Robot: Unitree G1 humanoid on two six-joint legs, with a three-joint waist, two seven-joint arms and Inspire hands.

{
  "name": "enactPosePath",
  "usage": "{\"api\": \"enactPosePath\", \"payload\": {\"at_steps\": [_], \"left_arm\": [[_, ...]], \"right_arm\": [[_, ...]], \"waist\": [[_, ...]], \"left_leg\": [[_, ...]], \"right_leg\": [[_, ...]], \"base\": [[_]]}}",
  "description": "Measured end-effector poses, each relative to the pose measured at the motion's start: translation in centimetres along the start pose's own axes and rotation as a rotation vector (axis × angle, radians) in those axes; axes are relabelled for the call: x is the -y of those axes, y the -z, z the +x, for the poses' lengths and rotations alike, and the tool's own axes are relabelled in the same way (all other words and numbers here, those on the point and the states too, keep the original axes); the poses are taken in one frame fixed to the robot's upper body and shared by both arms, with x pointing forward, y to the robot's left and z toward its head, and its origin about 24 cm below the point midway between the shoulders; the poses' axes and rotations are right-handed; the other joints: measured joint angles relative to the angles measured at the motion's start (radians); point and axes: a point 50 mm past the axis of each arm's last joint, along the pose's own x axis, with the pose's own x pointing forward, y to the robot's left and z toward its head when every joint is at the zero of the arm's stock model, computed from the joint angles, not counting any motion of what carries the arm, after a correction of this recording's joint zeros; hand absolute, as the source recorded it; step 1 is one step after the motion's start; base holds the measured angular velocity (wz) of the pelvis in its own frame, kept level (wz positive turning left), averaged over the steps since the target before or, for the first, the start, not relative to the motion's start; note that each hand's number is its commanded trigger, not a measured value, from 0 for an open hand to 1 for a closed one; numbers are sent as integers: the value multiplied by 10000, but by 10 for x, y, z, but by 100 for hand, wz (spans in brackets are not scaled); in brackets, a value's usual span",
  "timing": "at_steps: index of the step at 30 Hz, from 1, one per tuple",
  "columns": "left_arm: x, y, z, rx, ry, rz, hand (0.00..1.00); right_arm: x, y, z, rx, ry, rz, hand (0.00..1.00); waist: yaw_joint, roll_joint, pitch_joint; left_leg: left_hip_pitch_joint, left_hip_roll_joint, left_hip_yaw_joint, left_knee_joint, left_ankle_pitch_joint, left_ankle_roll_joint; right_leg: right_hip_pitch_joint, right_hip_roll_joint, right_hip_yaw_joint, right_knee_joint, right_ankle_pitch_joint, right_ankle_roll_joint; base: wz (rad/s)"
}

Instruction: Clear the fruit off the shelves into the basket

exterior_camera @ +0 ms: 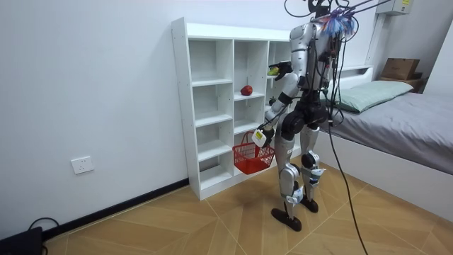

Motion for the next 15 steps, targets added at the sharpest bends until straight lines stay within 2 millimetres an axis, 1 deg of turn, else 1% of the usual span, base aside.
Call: {"api": "enactPosePath", "payload": {"at_steps": [2,6,10,12,15], "left_arm": [[0,0,0,8,0,2,100],[0,0,0,14,3,6,100],[0,-1,0,35,6,19,100],[0,-1,0,41,5,26,100],[0,-2,0,51,1,28,100]], "right_arm": [[1,-2,1,76,81,-34,100],[-5,-7,1,446,-244,-1329,100],[-5,-6,1,406,-170,-1458,100],[-5,-9,2,522,-164,-1790,100],[-4,-13,2,619,-195,-1786,100]], "waist": [[-2,4,-12],[-39,-1,-30],[-19,27,-37],[-16,67,-70],[-48,123,-115]], "left_leg": [[3,2,-1,-1,0,0],[11,3,-4,8,0,0],[32,7,-8,14,0,0],[29,9,-8,11,0,0],[31,9,-5,12,0,0]], "right_leg": [[1,2,0,4,0,0],[5,3,6,30,3,-4],[13,3,9,58,9,-14],[13,5,8,58,11,-16],[13,7,12,50,11,-16]], "base": [[0],[0],[0],[0],[0]]}}
